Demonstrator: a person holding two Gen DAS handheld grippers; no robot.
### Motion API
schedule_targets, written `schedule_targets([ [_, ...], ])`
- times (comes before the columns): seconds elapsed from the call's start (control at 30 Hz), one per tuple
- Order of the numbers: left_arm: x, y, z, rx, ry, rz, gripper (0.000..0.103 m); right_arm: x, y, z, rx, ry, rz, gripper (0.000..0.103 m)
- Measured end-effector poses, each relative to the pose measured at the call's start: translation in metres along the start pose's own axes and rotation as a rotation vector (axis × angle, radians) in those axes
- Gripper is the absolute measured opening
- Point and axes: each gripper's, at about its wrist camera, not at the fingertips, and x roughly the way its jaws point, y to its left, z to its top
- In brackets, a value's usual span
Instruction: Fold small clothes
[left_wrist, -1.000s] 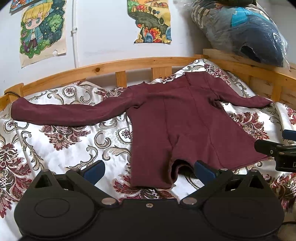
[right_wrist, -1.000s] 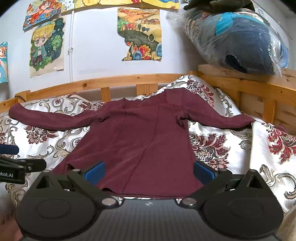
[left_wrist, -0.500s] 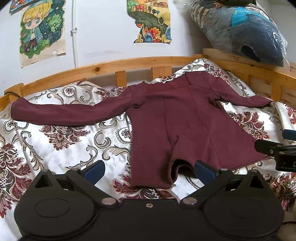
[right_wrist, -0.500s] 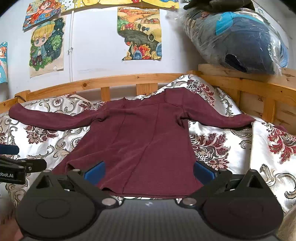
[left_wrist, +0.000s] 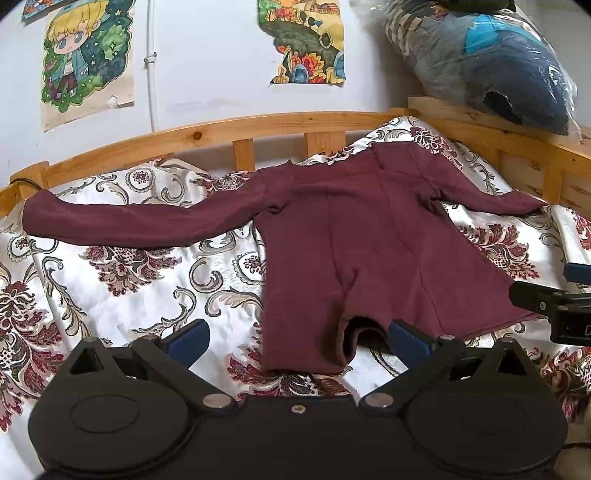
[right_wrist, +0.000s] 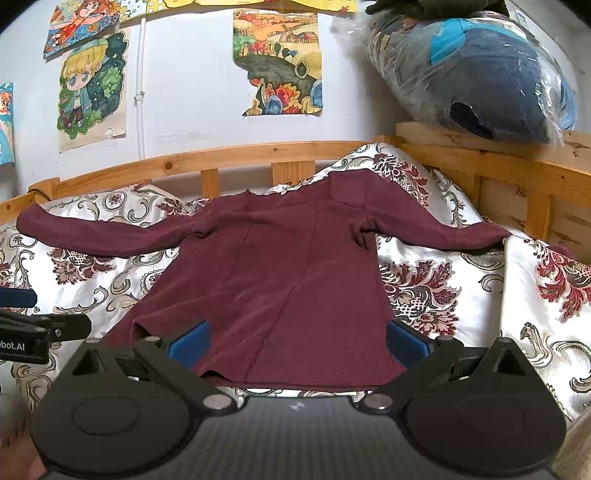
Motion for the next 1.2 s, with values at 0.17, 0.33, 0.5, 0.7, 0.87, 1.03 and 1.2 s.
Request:
schedule_targets([
  [0.17, 0.002, 0.001, -0.002, -0.007, 0.009, 0.0, 0.102, 0.001, 0.0, 0.0, 0.01, 0.023, 0.0, 0.103],
  [0.33, 0.006, 0.002, -0.002, -0.012, 0.025, 0.005, 0.102, 0.004, -0.001, 0.002, 0.012, 0.059, 0.004, 0.103],
  [0.5, 0.009, 0.0, -0.001, -0.003, 0.043, 0.01, 0.102, 0.011, 0.001, 0.005, 0.004, 0.129, -0.002, 0.103],
  [0.7, 0.019, 0.003, 0.006, -0.019, 0.089, 0.025, 0.102, 0.026, -0.002, 0.013, 0.023, 0.249, -0.066, 0.103],
  [0.87, 0.03, 0.015, 0.025, -0.121, 0.129, 0.016, 0.102, 0.042, -0.018, 0.02, 0.069, 0.334, -0.098, 0.103],
  [1.03, 0.047, 0.019, 0.049, -0.203, 0.168, 0.011, 0.102, 0.05, -0.037, 0.03, 0.102, 0.346, -0.121, 0.103],
  [1.2, 0.07, 0.009, 0.068, -0.227, 0.208, 0.035, 0.102, 0.059, -0.059, 0.046, 0.123, 0.338, -0.138, 0.103],
])
